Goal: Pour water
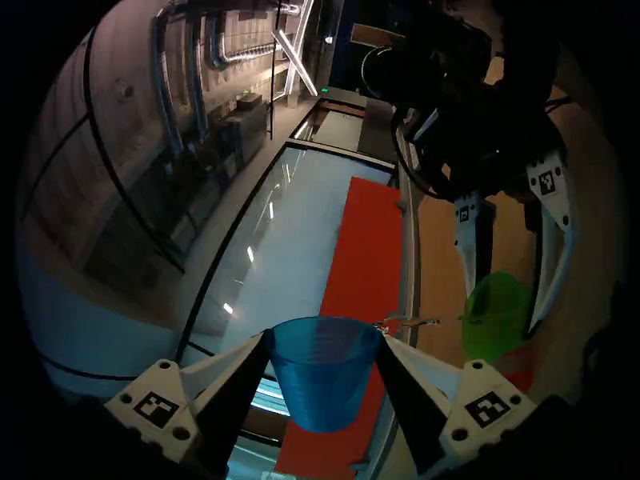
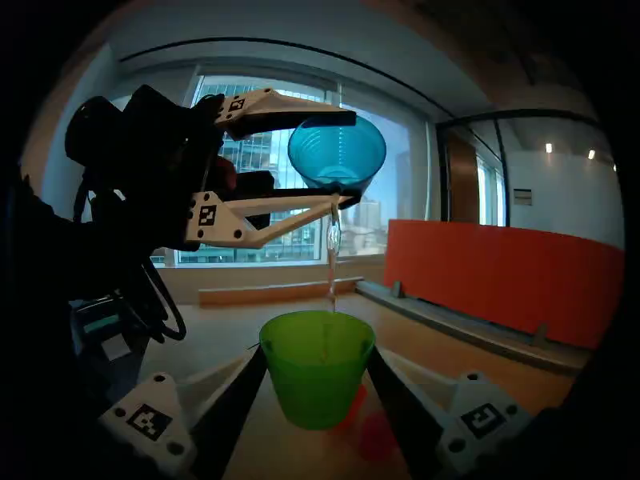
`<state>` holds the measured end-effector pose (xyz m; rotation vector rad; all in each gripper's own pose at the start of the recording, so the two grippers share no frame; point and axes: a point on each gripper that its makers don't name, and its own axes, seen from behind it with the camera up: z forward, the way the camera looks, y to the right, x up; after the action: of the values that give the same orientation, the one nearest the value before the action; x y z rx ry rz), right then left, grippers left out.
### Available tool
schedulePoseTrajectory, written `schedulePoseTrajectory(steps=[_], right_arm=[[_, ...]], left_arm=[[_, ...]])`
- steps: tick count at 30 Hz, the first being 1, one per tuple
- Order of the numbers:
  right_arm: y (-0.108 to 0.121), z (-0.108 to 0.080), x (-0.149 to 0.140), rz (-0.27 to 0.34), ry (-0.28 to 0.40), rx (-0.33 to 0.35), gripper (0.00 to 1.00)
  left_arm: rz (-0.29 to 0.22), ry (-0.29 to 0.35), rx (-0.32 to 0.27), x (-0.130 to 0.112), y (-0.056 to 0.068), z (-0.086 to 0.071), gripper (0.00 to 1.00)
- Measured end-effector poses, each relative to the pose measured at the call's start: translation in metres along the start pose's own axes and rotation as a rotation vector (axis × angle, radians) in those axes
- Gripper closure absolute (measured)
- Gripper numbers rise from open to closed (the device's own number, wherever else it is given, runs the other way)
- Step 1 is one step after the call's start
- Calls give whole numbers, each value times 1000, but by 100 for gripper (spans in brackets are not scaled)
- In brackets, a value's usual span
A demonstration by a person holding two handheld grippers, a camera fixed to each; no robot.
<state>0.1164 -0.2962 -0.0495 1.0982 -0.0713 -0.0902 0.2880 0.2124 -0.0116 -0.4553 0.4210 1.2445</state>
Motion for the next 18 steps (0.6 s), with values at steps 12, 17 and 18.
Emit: schedulePoseTrajectory(steps=[12,17,18], right_arm=[[1,-1,0,-2,5,-1,11],[1,-1,2,-3,9,-2,11],[1,-1,2,-4,9,-2,11]], left_arm=[[45,3,-6,3,1,2,11],[60,9,-5,7,1,2,11],[63,11,-5,7,1,2,11]])
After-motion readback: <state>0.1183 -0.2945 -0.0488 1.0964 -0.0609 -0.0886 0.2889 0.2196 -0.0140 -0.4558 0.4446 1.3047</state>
